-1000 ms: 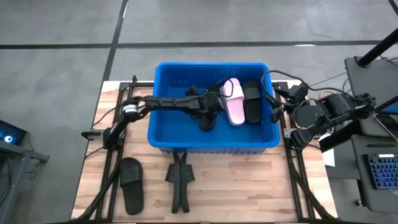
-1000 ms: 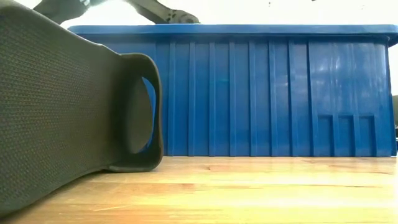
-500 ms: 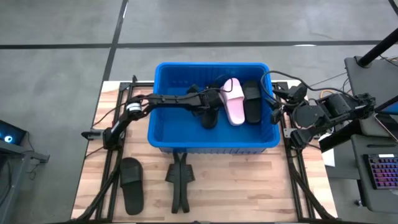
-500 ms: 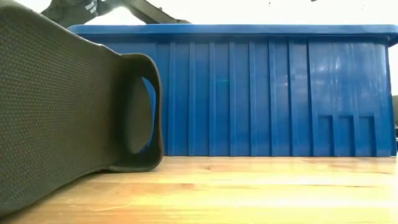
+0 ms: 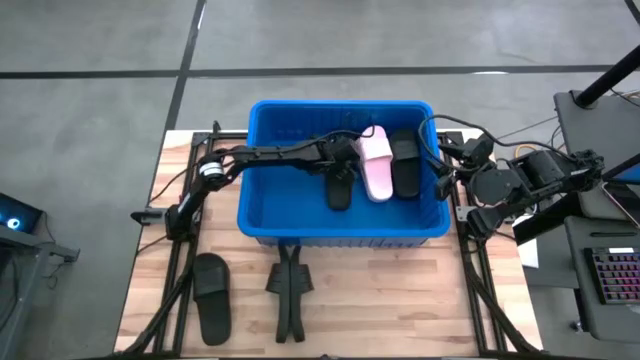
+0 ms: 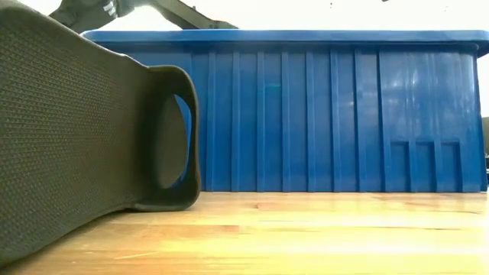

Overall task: Pick and place slides into bin
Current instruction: Put the black slide into the blue bin

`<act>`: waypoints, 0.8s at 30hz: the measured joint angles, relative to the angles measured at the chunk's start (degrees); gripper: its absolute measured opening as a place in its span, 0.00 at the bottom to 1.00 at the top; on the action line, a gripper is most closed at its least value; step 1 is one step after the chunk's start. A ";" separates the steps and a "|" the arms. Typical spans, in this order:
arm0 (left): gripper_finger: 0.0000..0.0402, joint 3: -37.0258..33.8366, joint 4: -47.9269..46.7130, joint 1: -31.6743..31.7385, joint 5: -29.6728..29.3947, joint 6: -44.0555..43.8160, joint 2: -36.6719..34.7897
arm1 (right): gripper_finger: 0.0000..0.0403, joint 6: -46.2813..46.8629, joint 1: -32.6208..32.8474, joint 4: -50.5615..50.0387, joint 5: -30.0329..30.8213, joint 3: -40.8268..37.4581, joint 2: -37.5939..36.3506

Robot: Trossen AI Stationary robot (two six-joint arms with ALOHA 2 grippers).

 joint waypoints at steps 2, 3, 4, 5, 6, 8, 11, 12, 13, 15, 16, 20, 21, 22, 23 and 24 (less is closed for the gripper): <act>0.66 0.04 0.35 -0.09 2.53 0.08 -1.45 | 0.56 -0.13 -0.01 0.00 0.00 0.00 0.00; 0.67 0.04 0.60 -0.13 3.89 0.50 -2.32 | 0.56 -0.13 -0.01 0.00 0.00 0.00 0.00; 0.68 0.04 0.52 -0.18 4.88 1.54 -3.03 | 0.56 -0.12 -0.01 0.00 0.00 0.00 0.00; 0.69 0.03 0.54 -0.20 6.15 2.74 -3.84 | 0.56 -0.12 -0.01 0.00 0.00 0.00 0.00; 0.69 -0.02 0.51 -0.22 7.22 3.61 -4.78 | 0.56 -0.12 0.00 0.00 0.00 0.00 -0.01; 0.69 0.03 0.59 -0.20 8.27 5.69 -6.15 | 0.56 -0.14 -0.02 -0.02 0.00 0.00 -0.07; 0.69 -0.01 -1.03 -0.16 8.72 6.79 -7.83 | 0.56 -0.66 0.00 -0.04 0.00 0.02 -0.23; 0.69 -0.12 -2.34 -0.05 8.67 7.30 -8.45 | 0.56 -1.08 -0.01 -0.06 0.02 0.01 -0.35; 0.68 -0.25 -4.30 -0.07 8.09 8.37 -8.82 | 0.56 -1.41 0.00 -0.07 -0.01 0.01 -0.37; 0.66 -0.25 -7.63 -0.07 7.40 10.83 -9.20 | 0.56 -1.47 -0.02 -0.14 0.02 0.02 -0.64; 0.64 -0.25 -10.34 -0.07 7.37 12.03 -9.22 | 0.56 -1.49 0.00 -0.17 0.00 0.02 -0.70; 0.56 -0.84 -17.90 -0.07 7.41 14.59 -8.92 | 0.56 -1.68 0.00 -0.20 0.04 0.02 -1.15; 0.53 -1.16 -18.46 -0.08 7.58 14.56 -8.91 | 0.56 -1.88 0.00 -0.21 0.06 0.02 -1.26; 0.51 -1.37 -18.58 -0.12 8.39 14.58 -8.91 | 0.56 -2.07 0.00 -0.20 0.07 0.02 -1.40; 0.49 -1.38 -18.45 -0.22 9.46 14.62 -8.92 | 0.56 -2.24 0.00 -0.20 0.07 0.02 -1.46; 0.47 -1.38 -18.38 -0.40 10.49 14.60 -9.01 | 0.56 -2.28 0.00 -0.20 0.08 0.02 -1.50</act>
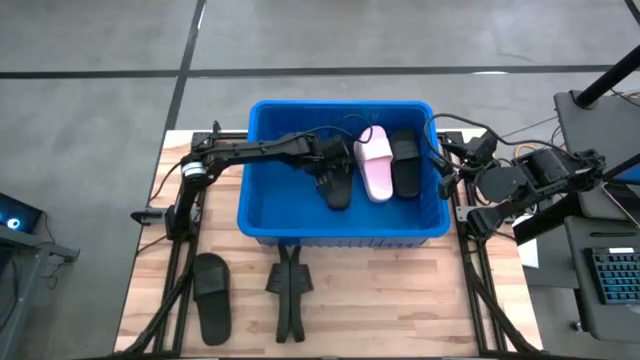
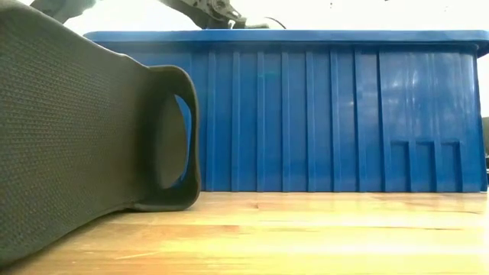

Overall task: Pick and place slides into bin
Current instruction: Put the black slide into the blue bin

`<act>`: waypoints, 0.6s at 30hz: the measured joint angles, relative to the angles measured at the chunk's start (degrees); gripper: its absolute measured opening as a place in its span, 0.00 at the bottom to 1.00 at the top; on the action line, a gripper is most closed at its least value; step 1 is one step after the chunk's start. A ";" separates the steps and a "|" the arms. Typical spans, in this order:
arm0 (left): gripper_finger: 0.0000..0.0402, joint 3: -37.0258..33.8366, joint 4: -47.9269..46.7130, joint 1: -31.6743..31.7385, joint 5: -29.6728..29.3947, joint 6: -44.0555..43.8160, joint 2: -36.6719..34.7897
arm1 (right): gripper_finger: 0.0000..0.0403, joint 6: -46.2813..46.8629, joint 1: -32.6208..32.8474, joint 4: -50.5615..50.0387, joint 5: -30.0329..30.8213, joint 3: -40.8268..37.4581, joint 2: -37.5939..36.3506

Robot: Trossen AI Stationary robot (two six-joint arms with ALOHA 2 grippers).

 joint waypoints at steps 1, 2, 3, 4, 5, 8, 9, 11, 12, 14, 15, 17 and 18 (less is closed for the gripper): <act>0.45 0.10 -0.21 -0.25 1.27 0.00 -0.27 | 0.56 0.00 0.00 0.00 0.01 0.00 -0.03; 0.44 0.31 -0.26 -0.62 2.76 0.04 -0.73 | 0.56 -0.02 0.00 -0.01 0.03 0.00 -0.06; 0.42 0.51 -0.08 -0.96 4.25 0.11 -1.28 | 0.56 -0.06 0.00 0.00 0.03 0.00 -0.08; 0.41 0.57 -0.09 -1.24 5.87 0.11 -2.16 | 0.56 -0.22 0.00 0.00 0.03 0.00 -0.10; 0.40 0.57 -0.25 -1.55 7.80 0.08 -3.25 | 0.56 -0.22 0.00 0.00 0.05 0.00 -0.12; 0.36 0.57 -0.18 -2.62 12.56 -0.02 -7.12 | 0.56 -0.40 0.00 0.00 0.12 0.00 -0.14; 0.35 0.57 -0.19 -2.95 13.80 -0.02 -8.78 | 0.56 -0.44 0.00 0.00 0.13 0.00 -0.14; 0.34 0.57 0.02 -3.82 16.48 -0.04 -12.12 | 0.56 -0.44 0.00 0.00 0.13 0.00 -0.14; 0.34 0.57 -0.04 -4.13 18.32 -0.15 -14.00 | 0.56 -0.42 0.00 0.00 0.12 0.00 -0.14; 0.33 0.56 0.11 -4.93 23.25 -4.64 -17.61 | 0.56 -0.35 0.00 0.02 0.12 0.00 -0.18; 0.33 0.47 0.09 -5.02 27.17 -7.82 -19.23 | 0.56 -0.25 0.00 0.02 0.12 0.00 -0.18; 0.33 0.16 0.22 -5.17 35.55 -13.23 -22.14 | 0.56 -0.26 0.00 0.02 0.12 0.00 -0.18; 0.33 0.01 -0.27 -5.34 38.93 -15.55 -23.28 | 0.56 -0.25 0.00 0.01 0.12 0.00 -0.18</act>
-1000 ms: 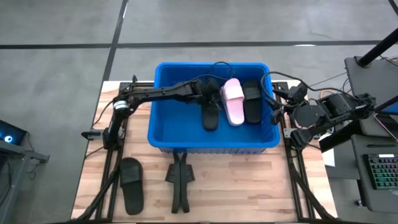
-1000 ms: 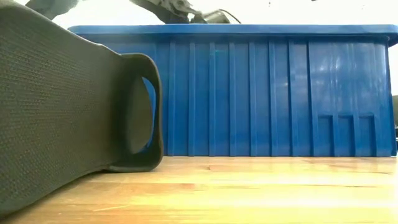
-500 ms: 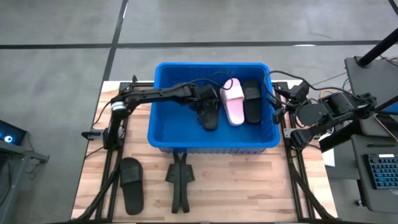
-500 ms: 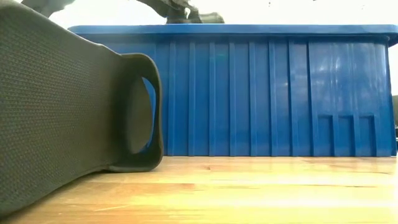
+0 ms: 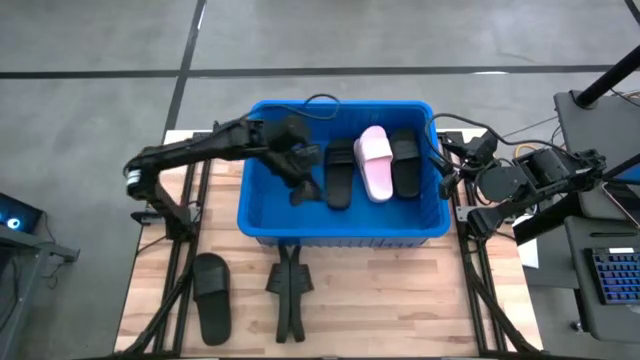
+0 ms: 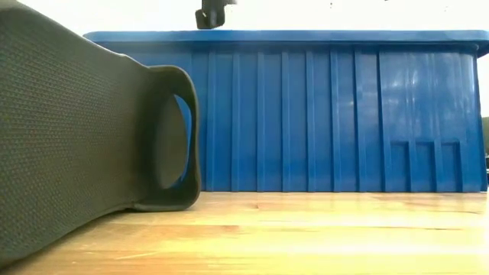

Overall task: Pick and place slides into bin
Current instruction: Put the black slide into the blue bin

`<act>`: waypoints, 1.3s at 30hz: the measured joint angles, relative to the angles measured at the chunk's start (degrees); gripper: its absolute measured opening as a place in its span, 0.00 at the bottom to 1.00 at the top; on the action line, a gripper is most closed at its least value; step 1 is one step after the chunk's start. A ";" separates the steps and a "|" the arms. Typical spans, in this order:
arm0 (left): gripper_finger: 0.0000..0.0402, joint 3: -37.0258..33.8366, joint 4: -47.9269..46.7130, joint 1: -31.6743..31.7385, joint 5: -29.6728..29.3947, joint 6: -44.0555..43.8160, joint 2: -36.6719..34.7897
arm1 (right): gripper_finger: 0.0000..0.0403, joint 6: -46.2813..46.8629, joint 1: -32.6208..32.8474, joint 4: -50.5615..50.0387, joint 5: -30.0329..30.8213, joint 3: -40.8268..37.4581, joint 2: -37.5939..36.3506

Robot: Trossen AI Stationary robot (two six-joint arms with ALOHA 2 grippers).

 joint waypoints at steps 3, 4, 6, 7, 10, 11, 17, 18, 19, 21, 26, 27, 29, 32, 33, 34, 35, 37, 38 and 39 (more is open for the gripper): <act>0.33 -0.12 -2.83 -2.35 3.62 -6.23 -3.64 | 0.56 0.01 0.00 0.01 0.00 0.00 0.00; 0.33 -0.12 -4.07 -4.10 2.55 -6.94 -5.06 | 0.56 0.02 0.00 0.02 0.00 0.00 0.00; 0.33 -0.12 -7.59 -8.77 -2.80 -7.09 -7.87 | 0.56 0.04 0.00 0.18 0.00 0.00 0.00; 0.33 -0.12 -9.87 -11.60 -6.39 -7.42 -9.00 | 0.56 0.36 0.00 0.27 0.00 0.00 0.00; 0.33 -0.14 -16.37 -20.24 -18.88 -11.38 -11.78 | 0.56 3.49 0.00 0.28 0.00 0.00 -0.07; 0.33 -0.16 -18.20 -23.19 -22.81 -13.27 -12.36 | 0.56 4.37 0.00 0.29 0.00 0.00 -0.10; 0.33 -1.86 -26.48 -38.99 -35.07 -25.90 -13.91 | 0.56 9.62 0.00 0.27 -0.02 0.00 0.55; 0.33 -2.45 -27.74 -40.93 -35.83 -28.37 -13.81 | 0.56 10.13 -0.02 0.25 -0.02 0.00 0.63; 0.33 -2.89 -29.10 -42.57 -36.20 -30.62 -13.50 | 0.56 10.23 0.00 0.29 -0.04 0.00 0.76; 0.33 -3.73 -32.76 -45.15 -36.81 -35.81 -12.36 | 0.56 10.24 -0.02 0.28 0.01 0.00 1.40; 0.33 -7.46 -35.78 -50.64 -37.76 -41.35 -9.10 | 0.56 10.65 0.00 0.41 0.13 0.00 2.69; 0.33 -8.05 -35.96 -51.54 -37.72 -41.56 -8.24 | 0.56 10.65 -0.01 0.39 0.11 0.00 3.00; 0.33 -9.86 -35.67 -52.93 -36.98 -41.49 -6.89 | 0.56 10.65 -0.02 0.39 0.17 0.00 3.69; 0.33 -13.44 -35.63 -54.63 -34.64 -41.62 -5.42 | 0.56 10.65 0.00 0.41 0.20 0.00 4.91; 0.33 -14.94 -35.64 -54.96 -33.81 -42.52 -5.36 | 0.56 10.65 0.00 0.41 0.17 0.00 5.36; 0.33 -16.48 -35.85 -55.24 -33.02 -43.90 -5.35 | 0.56 10.65 0.00 0.42 0.22 0.00 5.80; 0.33 -18.01 -35.99 -55.59 -32.36 -45.29 -5.50 | 0.56 10.65 0.00 0.40 0.22 0.00 6.16; 0.33 -21.02 -35.86 -56.31 -31.40 -48.03 -5.90 | 0.56 10.66 0.00 0.40 0.24 0.00 7.07; 0.34 -22.36 -35.85 -56.70 -30.99 -48.98 -6.33 | 0.56 10.65 0.00 0.41 0.24 0.00 7.50; 0.34 -23.50 -35.74 -57.17 -30.42 -48.99 -6.71 | 0.56 10.65 0.00 0.39 0.23 0.00 7.98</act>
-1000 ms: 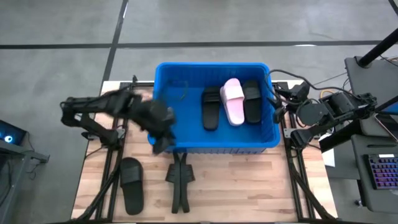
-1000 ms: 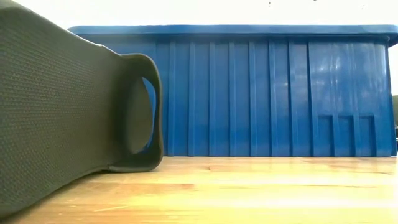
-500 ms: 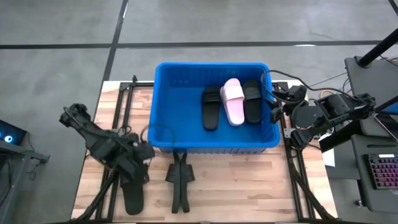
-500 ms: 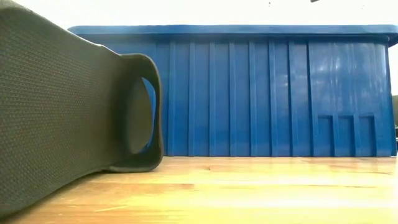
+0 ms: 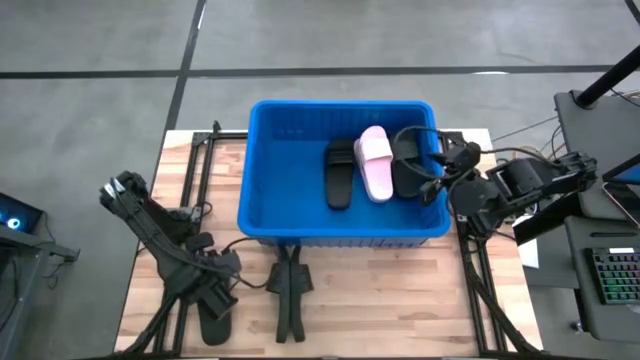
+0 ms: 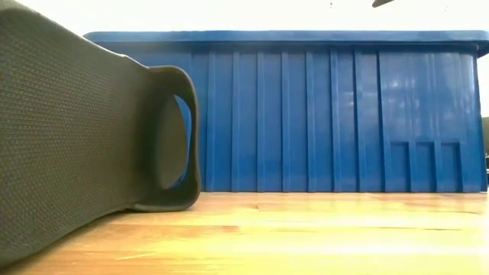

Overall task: Pick and place slides into bin
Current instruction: Put the black slide into the blue bin

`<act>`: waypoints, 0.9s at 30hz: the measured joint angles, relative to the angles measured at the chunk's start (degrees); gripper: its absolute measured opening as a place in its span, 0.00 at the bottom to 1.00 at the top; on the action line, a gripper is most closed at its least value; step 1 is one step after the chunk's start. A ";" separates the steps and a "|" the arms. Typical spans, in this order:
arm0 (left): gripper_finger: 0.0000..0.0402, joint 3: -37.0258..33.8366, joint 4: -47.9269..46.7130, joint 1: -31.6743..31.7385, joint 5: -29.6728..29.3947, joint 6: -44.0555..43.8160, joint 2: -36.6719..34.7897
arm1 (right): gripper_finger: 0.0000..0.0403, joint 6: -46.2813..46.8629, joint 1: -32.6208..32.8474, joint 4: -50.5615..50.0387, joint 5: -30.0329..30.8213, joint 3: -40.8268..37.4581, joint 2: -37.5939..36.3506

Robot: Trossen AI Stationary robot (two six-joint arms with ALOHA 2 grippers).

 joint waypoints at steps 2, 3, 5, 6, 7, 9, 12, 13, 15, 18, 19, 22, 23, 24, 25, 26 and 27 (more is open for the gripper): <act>0.37 -1.62 0.28 -0.88 0.40 -0.04 -0.56 | 0.56 0.00 0.00 -0.01 0.01 0.00 0.80; 0.39 -2.24 0.79 -1.32 0.46 -0.04 -0.69 | 0.56 0.00 0.00 -0.01 -0.01 0.00 1.20; 0.43 -3.12 2.21 -1.78 1.10 0.00 -0.90 | 0.56 0.00 0.00 -0.03 0.01 0.00 1.91; 0.46 -3.44 3.10 -1.93 1.48 0.22 -0.96 | 0.56 0.00 0.00 -0.03 0.00 0.00 2.22; 0.48 -3.71 3.72 -2.12 1.55 0.28 -0.98 | 0.56 0.00 0.00 -0.03 0.01 0.00 2.56; 0.53 -4.30 5.06 -2.62 1.52 0.26 -0.98 | 0.56 0.00 0.00 -0.03 0.01 0.00 3.08; 0.59 -4.67 6.90 -3.59 1.53 -0.02 -0.98 | 0.56 0.00 0.00 -0.04 0.00 0.00 3.68; 0.60 -4.68 7.12 -3.84 1.57 -0.02 -0.98 | 0.56 0.00 0.00 -0.05 0.00 0.00 3.89; 0.61 -4.71 8.16 -4.41 1.31 -0.02 -0.98 | 0.56 0.00 0.00 -0.05 -0.03 0.00 4.04; 0.61 -5.06 10.90 -6.77 -1.96 0.06 -0.98 | 0.56 -0.04 -0.02 -0.05 0.02 0.00 4.13; 0.61 -5.28 11.63 -7.75 -2.76 0.15 -0.98 | 0.56 -0.06 -0.02 -0.07 0.11 0.00 4.02; 0.61 -6.58 14.13 -10.30 -3.22 0.05 -0.95 | 0.56 -0.04 -0.02 -0.14 0.11 0.00 3.82; 0.61 -7.28 15.02 -11.14 -3.28 -0.05 -0.91 | 0.56 -0.05 -0.02 -0.14 0.11 0.00 3.67; 0.61 -8.19 16.03 -11.96 -3.37 -0.32 -0.91 | 0.56 -0.07 -0.02 -0.14 0.07 0.00 3.60; 0.61 -9.12 17.14 -12.69 -3.40 -0.94 -0.91 | 0.56 -0.07 -0.02 -0.12 -0.04 0.00 3.59; 0.61 -9.97 17.83 -13.32 -3.37 -1.74 -0.88 | 0.56 -0.07 -0.02 -0.16 -0.17 0.00 3.56; 0.61 -10.75 18.06 -13.89 -3.36 -2.98 -0.85 | 0.56 -0.07 -0.02 -0.16 -0.19 0.00 3.56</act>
